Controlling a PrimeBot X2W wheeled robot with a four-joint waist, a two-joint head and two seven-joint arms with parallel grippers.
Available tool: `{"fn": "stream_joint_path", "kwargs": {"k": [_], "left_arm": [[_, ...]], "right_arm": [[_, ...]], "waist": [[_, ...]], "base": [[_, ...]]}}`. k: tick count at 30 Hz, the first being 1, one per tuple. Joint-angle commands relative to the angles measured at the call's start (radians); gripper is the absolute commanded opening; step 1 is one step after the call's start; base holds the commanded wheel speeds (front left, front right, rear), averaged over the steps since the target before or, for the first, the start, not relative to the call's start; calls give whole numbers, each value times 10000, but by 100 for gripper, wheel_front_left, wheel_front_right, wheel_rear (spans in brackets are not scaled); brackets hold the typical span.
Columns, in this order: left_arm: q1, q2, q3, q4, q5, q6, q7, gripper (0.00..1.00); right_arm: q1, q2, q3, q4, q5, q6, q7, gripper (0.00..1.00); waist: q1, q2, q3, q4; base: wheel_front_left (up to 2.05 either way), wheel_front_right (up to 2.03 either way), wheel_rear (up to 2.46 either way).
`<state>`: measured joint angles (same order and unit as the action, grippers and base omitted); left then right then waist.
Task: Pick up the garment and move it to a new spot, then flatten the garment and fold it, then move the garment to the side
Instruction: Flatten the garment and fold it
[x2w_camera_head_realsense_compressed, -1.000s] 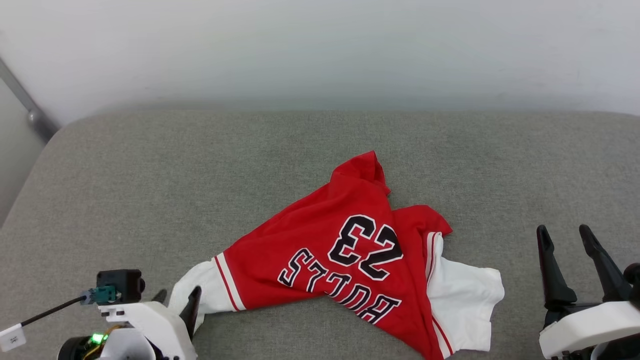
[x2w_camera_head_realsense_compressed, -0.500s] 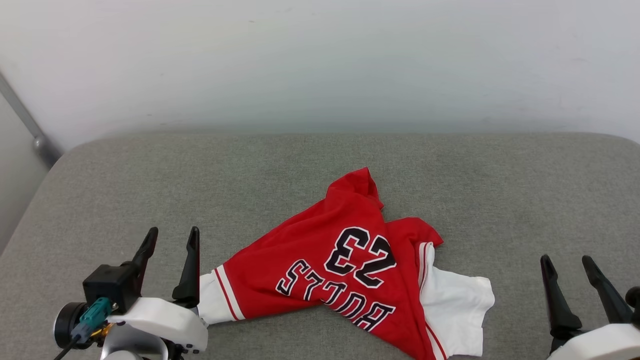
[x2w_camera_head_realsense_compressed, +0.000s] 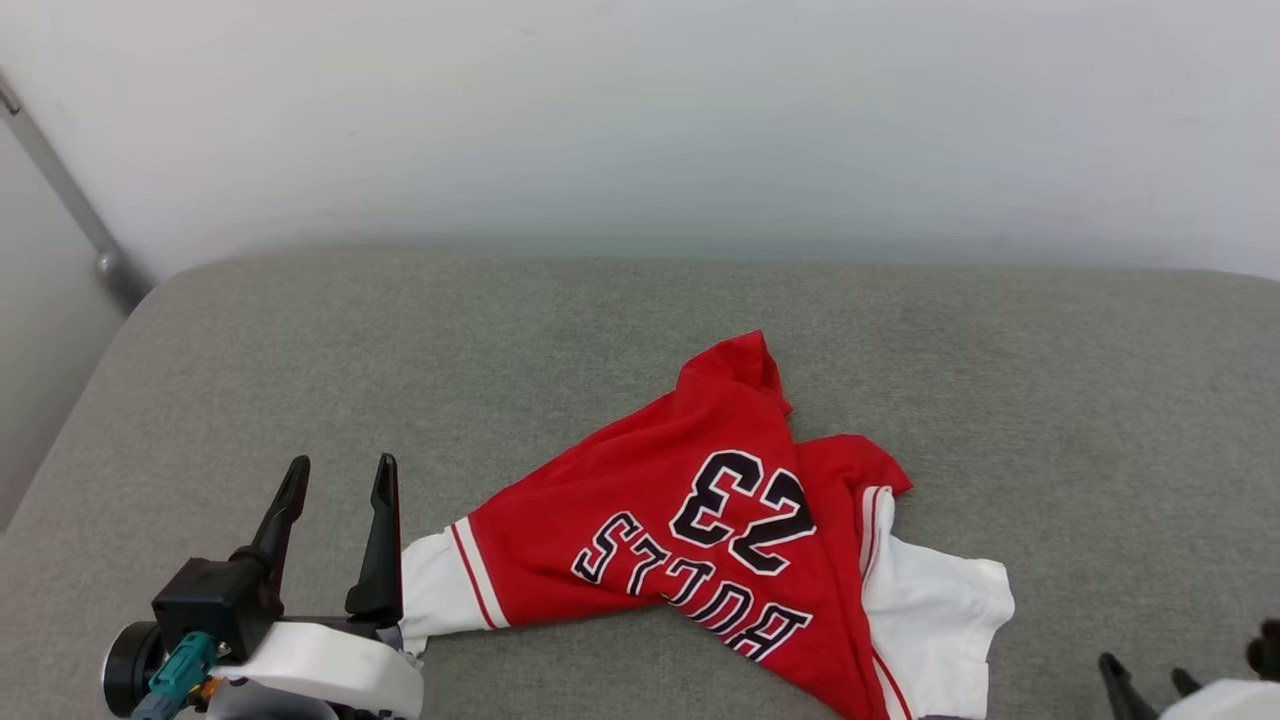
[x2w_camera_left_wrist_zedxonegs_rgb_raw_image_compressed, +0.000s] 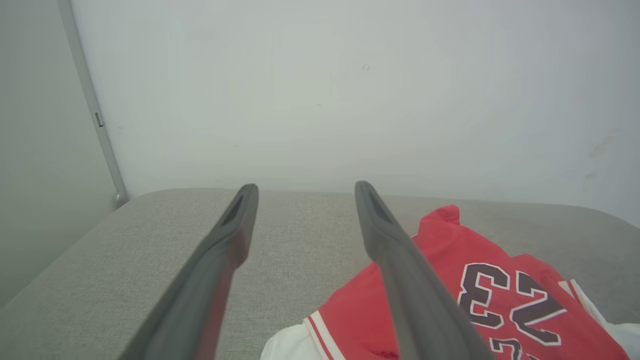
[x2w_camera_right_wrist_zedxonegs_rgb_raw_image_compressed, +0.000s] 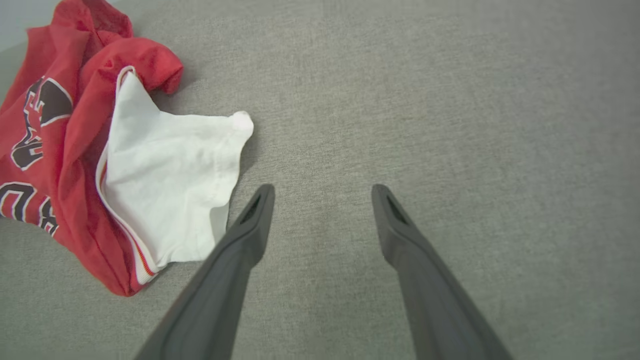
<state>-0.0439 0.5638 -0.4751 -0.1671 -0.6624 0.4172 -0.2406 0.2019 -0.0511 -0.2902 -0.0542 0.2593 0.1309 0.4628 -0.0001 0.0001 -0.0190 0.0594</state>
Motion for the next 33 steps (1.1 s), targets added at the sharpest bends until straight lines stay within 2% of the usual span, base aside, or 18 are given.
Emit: {"fn": "stream_joint_path", "kwargs": {"k": [1, 8, 16, 22, 23, 24, 25, 26, 29, 33], "left_arm": [[12, -32, -26, -28, 89, 5, -13, 100], [-351, -207, -51, 51, 98, -141, -74, 100], [-1144, -567, -178, 519, 221, -666, -160, 100], [-1282, -769, -97, 808, 276, -811, -200, 100], [-1283, -797, -83, 847, 291, -826, -208, 100], [-1280, -819, -69, 880, 299, -844, -211, 100], [-1280, -843, -57, 915, 308, -877, -216, 100], [-1281, -861, -49, 952, 323, -887, -221, 100], [-1282, -890, -25, 1037, 366, -952, -235, 100], [-1207, -920, 1, 1125, 383, -979, -239, 100]], "right_arm": [[-358, 1, 73, 148, -49, -3, 523, 100], [-1764, -416, 748, 684, 305, -3, 2371, 100], [-3454, -1053, 1365, 2008, 541, -5, 3383, 100], [-3440, -807, 1794, 2910, 817, -2, 4108, 100], [-3393, -806, 1871, 3020, 831, -2, 4195, 96], [-3383, -790, 1917, 3080, 916, -2, 4241, 42], [-3396, -783, 1939, 3118, 1008, -2, 4261, 15], [-3407, -803, 1962, 3137, 1060, -2, 4273, 0], [-3524, -998, 2003, 3001, 1141, -2, 4133, 0], [-3862, -1435, 1931, 2480, 1067, -5, 3421, 0]], "waist": [[1, -1, 116, 160], [1, -1, 847, 550], [1, -1, 1927, 1146], [1, -1, 2142, 1273], [1, -1, 2144, 1268], [1, -1, 2141, 1259], [1, -1, 2136, 1245], [1, -1, 2120, 1228], [1, -1, 2046, 1176], [1, -1, 1882, 1080]], "base": [[0, 0, 0], [0, 0, 0], [0, 0, 0], [0, 0, 0], [0, 0, 0], [0, 0, 0], [0, 0, 0], [0, 0, 0], [0, 0, 0], [0, 0, 0]]}}
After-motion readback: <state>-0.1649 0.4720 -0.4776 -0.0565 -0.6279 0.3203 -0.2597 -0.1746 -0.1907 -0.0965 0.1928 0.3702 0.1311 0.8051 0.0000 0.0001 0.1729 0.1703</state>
